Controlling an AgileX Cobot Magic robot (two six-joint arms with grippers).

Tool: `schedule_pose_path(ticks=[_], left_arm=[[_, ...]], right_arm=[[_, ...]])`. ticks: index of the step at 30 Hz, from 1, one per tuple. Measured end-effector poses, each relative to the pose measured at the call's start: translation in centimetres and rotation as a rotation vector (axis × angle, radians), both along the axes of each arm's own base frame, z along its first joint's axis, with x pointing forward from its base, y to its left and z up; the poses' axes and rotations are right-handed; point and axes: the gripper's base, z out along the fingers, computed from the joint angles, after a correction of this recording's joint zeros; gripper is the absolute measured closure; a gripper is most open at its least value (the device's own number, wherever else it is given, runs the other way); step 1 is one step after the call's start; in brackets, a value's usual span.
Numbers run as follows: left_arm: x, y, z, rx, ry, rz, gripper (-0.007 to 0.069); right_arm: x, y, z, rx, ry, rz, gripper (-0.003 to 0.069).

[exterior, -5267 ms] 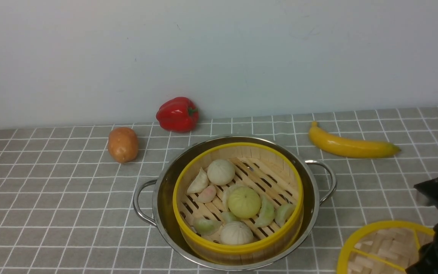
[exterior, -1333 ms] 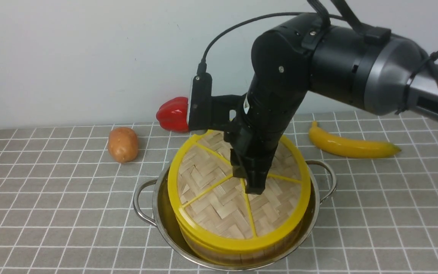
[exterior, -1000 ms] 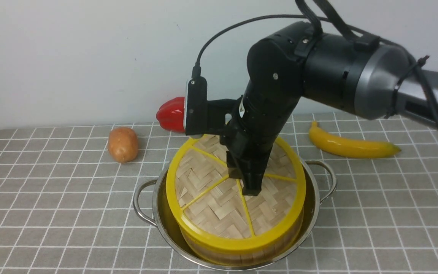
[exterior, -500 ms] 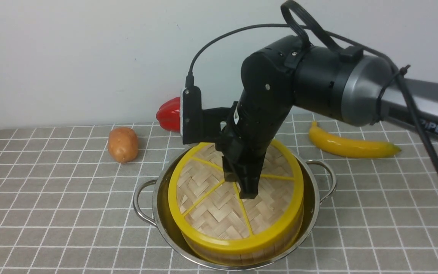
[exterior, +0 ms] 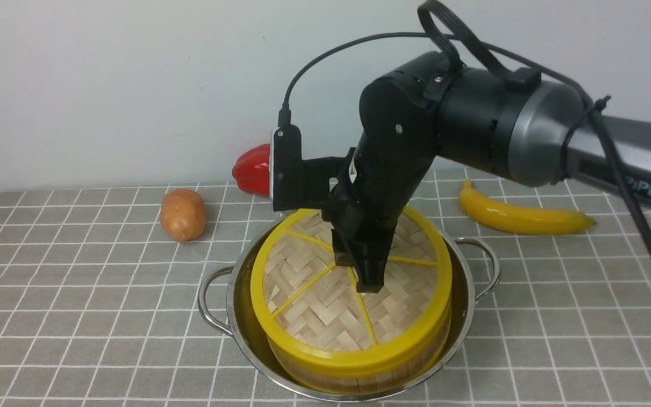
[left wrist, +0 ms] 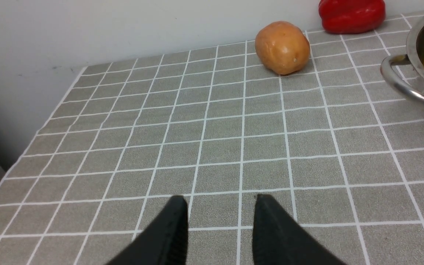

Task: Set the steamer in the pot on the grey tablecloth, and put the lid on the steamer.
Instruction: 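Place the bamboo steamer lid onto the steamer basket in the pot with the right gripper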

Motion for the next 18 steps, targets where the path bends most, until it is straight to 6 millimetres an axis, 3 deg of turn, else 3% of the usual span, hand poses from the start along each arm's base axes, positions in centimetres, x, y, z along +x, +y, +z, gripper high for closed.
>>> schedule_pose_path(ticks=[8, 18], left_arm=[[0.0, 0.0, 0.0, 0.0, 0.0, 0.0, 0.0382], [0.0, 0.0, 0.0, 0.0, 0.0, 0.0, 0.0382]], right_arm=[[1.0, -1.5, 0.0, 0.05, 0.072, -0.067, 0.0513], [0.8, -1.1, 0.1, 0.087, 0.082, -0.017, 0.0515]])
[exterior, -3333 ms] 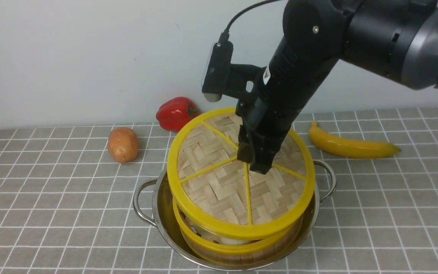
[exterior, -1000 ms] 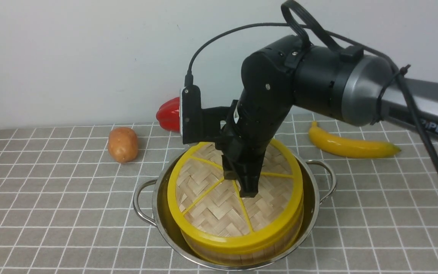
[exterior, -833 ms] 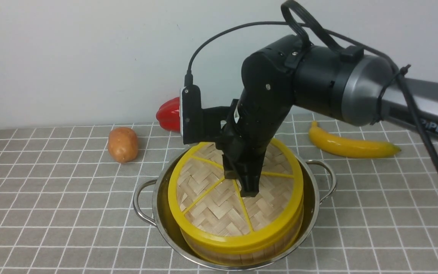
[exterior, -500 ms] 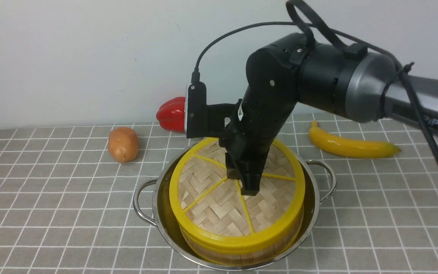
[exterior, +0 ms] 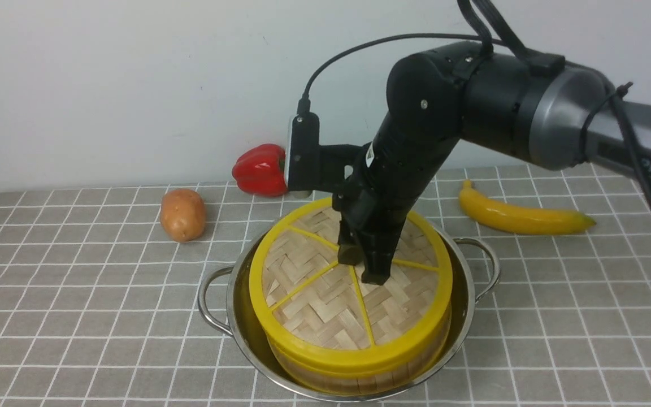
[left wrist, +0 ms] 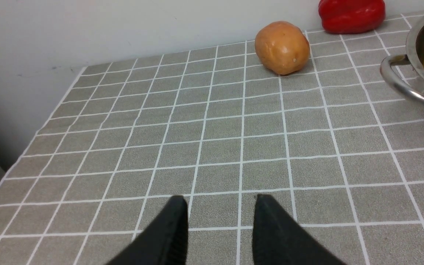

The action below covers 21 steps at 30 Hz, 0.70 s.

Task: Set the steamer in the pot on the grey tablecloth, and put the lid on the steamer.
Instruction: 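Place the bamboo steamer lid onto the steamer basket in the pot with the right gripper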

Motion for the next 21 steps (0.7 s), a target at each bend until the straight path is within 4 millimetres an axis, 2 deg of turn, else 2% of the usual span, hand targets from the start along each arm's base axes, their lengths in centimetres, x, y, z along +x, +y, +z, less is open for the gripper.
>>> schedule_pose_path(ticks=[21], left_arm=[[0.0, 0.0, 0.0, 0.0, 0.0, 0.0, 0.0382]], right_arm=[[0.22, 0.21, -0.56, 0.004, 0.002, -0.001, 0.0515]])
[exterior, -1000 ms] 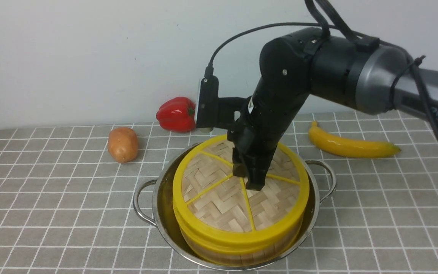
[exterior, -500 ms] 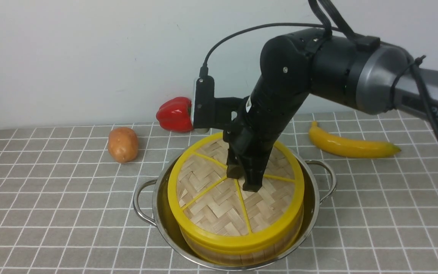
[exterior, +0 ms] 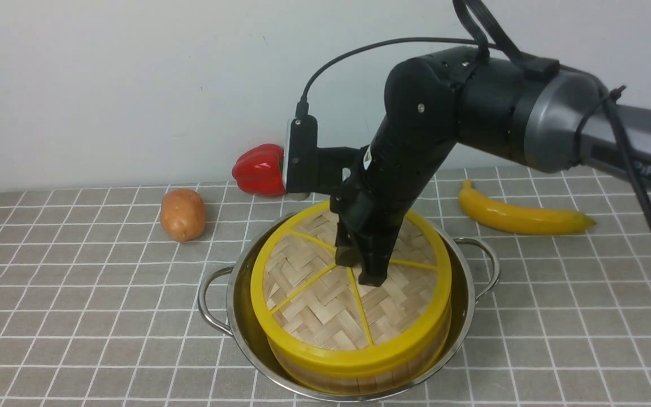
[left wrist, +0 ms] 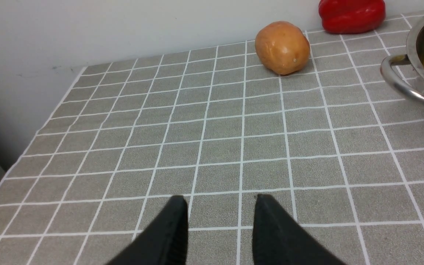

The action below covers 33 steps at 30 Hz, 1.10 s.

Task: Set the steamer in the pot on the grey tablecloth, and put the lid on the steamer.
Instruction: 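Place the bamboo steamer lid onto the steamer basket in the pot with the right gripper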

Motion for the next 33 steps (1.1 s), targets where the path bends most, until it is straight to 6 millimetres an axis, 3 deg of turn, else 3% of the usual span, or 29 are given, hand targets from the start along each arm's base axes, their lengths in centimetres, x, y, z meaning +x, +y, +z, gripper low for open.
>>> schedule_pose_path(ticks=[11, 29, 33], left_arm=[[0.0, 0.0, 0.0, 0.0, 0.0, 0.0, 0.0382], [0.0, 0.0, 0.0, 0.0, 0.0, 0.0, 0.0382], [0.0, 0.0, 0.0, 0.0, 0.0, 0.0, 0.0382]], right_arm=[[0.1, -0.1, -0.1, 0.002, 0.015, -0.053, 0.051], [0.3, 0.0, 0.0, 0.015, -0.003, -0.064, 0.0391], [-0.1, -0.4, 1.3, 0.022, -0.029, -0.07, 0.0389]])
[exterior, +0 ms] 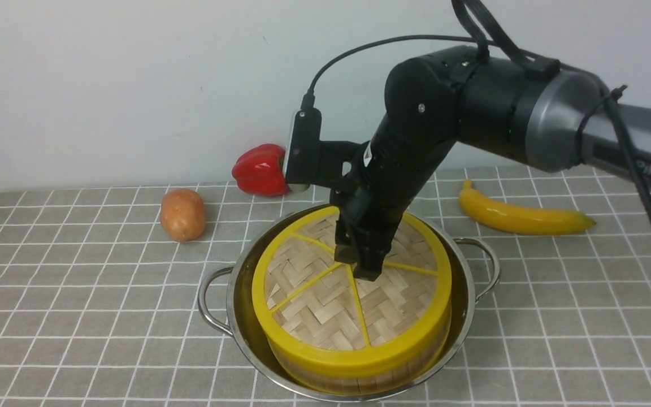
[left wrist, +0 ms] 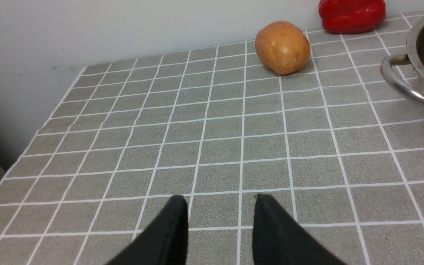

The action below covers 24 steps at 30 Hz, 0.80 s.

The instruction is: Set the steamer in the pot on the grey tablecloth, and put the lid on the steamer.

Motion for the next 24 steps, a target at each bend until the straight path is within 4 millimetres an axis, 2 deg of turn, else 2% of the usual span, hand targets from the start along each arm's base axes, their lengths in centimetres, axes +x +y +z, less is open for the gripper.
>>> schedule_pose_path(ticks=[2, 3, 5, 7, 8, 10, 11, 12, 13, 14, 17, 18, 19, 20, 22, 24], left_arm=[[0.0, 0.0, 0.0, 0.0, 0.0, 0.0, 0.0382], [0.0, 0.0, 0.0, 0.0, 0.0, 0.0, 0.0382], [0.0, 0.0, 0.0, 0.0, 0.0, 0.0, 0.0382], [0.0, 0.0, 0.0, 0.0, 0.0, 0.0, 0.0382], [0.0, 0.0, 0.0, 0.0, 0.0, 0.0, 0.0382], [0.0, 0.0, 0.0, 0.0, 0.0, 0.0, 0.0382], [0.0, 0.0, 0.0, 0.0, 0.0, 0.0, 0.0382], [0.0, 0.0, 0.0, 0.0, 0.0, 0.0, 0.0382], [0.0, 0.0, 0.0, 0.0, 0.0, 0.0, 0.0382], [0.0, 0.0, 0.0, 0.0, 0.0, 0.0, 0.0382], [0.0, 0.0, 0.0, 0.0, 0.0, 0.0, 0.0382], [0.0, 0.0, 0.0, 0.0, 0.0, 0.0, 0.0382], [0.0, 0.0, 0.0, 0.0, 0.0, 0.0, 0.0382], [0.0, 0.0, 0.0, 0.0, 0.0, 0.0, 0.0382], [0.0, 0.0, 0.0, 0.0, 0.0, 0.0, 0.0382], [0.0, 0.0, 0.0, 0.0, 0.0, 0.0, 0.0382]], right_arm=[[-0.3, -0.4, 1.3, 0.011, -0.022, -0.013, 0.0389], [-0.8, -0.8, 2.9, 0.025, -0.05, -0.025, 0.0391], [-1.3, -1.3, 4.5, 0.044, -0.069, -0.047, 0.0402], [-2.5, -2.3, 7.5, 0.098, -0.102, -0.088, 0.0432], [-2.6, -2.4, 7.8, 0.104, -0.104, -0.095, 0.044], [-4.2, -3.5, 10.9, 0.164, -0.14, -0.129, 0.0491], [-4.2, -3.6, 10.9, 0.164, -0.137, -0.133, 0.0496], [-5.5, -4.5, 13.2, 0.214, -0.17, -0.154, 0.0549], [-6.4, -5.3, 14.8, 0.246, -0.195, -0.164, 0.058], [-6.6, -5.4, 15.0, 0.253, -0.197, -0.168, 0.0593], [-9.4, -7.5, 18.9, 0.355, -0.253, -0.214, 0.067], [-10.2, -8.2, 19.9, 0.386, -0.264, -0.237, 0.0673], [-10.1, -8.2, 19.9, 0.388, -0.262, -0.242, 0.0673], [-11.5, -9.7, 21.6, 0.446, -0.281, -0.298, 0.0673], [-12.1, -10.4, 22.4, 0.478, -0.283, -0.339, 0.0673], [-13.2, -12.0, 23.7, 0.544, -0.288, -0.431, 0.0673]])
